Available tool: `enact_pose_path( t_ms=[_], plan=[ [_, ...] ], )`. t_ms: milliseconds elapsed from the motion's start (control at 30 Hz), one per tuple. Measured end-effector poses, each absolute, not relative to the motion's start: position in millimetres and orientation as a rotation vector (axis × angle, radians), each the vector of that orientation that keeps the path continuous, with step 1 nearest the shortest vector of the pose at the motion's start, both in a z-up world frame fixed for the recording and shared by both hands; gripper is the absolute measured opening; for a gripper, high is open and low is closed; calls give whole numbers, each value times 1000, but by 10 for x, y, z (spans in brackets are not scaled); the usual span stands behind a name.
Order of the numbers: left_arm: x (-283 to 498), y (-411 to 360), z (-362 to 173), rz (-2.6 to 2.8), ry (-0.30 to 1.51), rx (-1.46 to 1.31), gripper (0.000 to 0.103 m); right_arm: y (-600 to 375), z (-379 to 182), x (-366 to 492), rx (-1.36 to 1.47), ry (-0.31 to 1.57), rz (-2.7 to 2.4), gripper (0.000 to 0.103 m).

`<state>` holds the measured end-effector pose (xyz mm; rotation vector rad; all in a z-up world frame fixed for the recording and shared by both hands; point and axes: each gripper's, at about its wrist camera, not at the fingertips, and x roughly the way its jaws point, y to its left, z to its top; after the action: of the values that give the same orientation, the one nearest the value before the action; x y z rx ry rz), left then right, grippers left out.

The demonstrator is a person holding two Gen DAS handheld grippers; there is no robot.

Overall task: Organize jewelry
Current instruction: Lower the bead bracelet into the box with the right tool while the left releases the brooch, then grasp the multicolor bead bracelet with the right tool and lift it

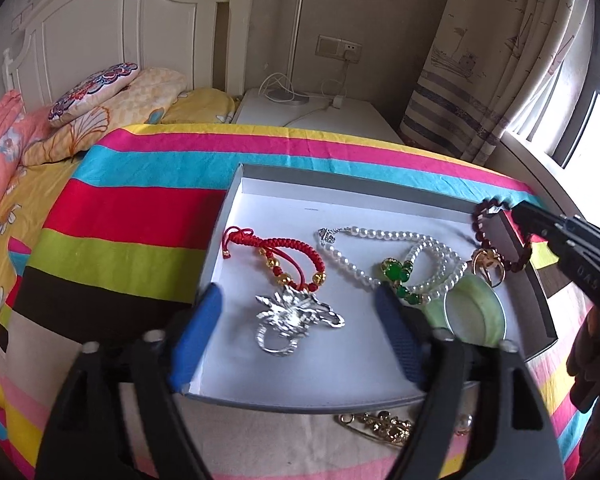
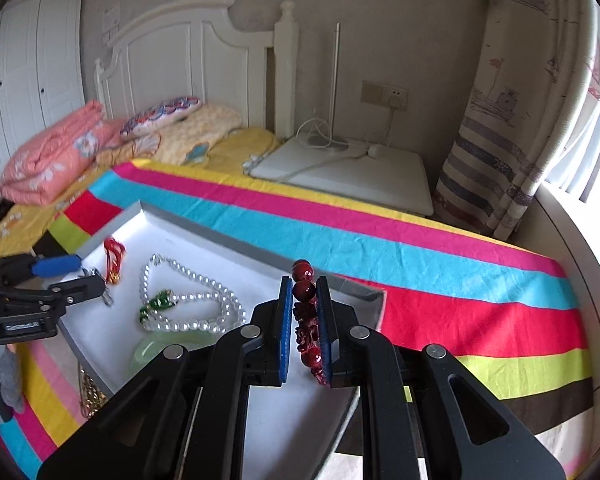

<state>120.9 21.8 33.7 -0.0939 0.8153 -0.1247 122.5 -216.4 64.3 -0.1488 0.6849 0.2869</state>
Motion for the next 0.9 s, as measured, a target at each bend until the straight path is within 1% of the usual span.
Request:
enact_pose_path(
  t_ms=[33,133,300,400,467,567,600,767,900],
  plan=[
    [1194,225,340,-120,811,-94,86,-2139,627,1226,-141,692,300,14],
    [1164,265,352,-135,811,-109,86,-2120,650,1192,-102,691,320,19],
    [1026,285,401,-143,788,-120,86,-2145,763,1081,-62,664,344,20],
    [877,302,452,-136,759,-123,92,-2198,828,970,-37,652,354,24],
    [740,320,509,-133,731,-130,93,-2239,871,858,-22,641,369,33],
    [493,372,593,-130,692,-150,100,-2310,915,630,6,619,394,42],
    [422,397,606,-128,683,-155,100,-2336,920,546,18,612,402,44],
    [67,475,576,-118,689,-164,100,-2404,781,147,59,640,431,62],
    [-165,535,476,-133,707,-182,100,-2414,587,-110,58,664,419,63]
  ],
)
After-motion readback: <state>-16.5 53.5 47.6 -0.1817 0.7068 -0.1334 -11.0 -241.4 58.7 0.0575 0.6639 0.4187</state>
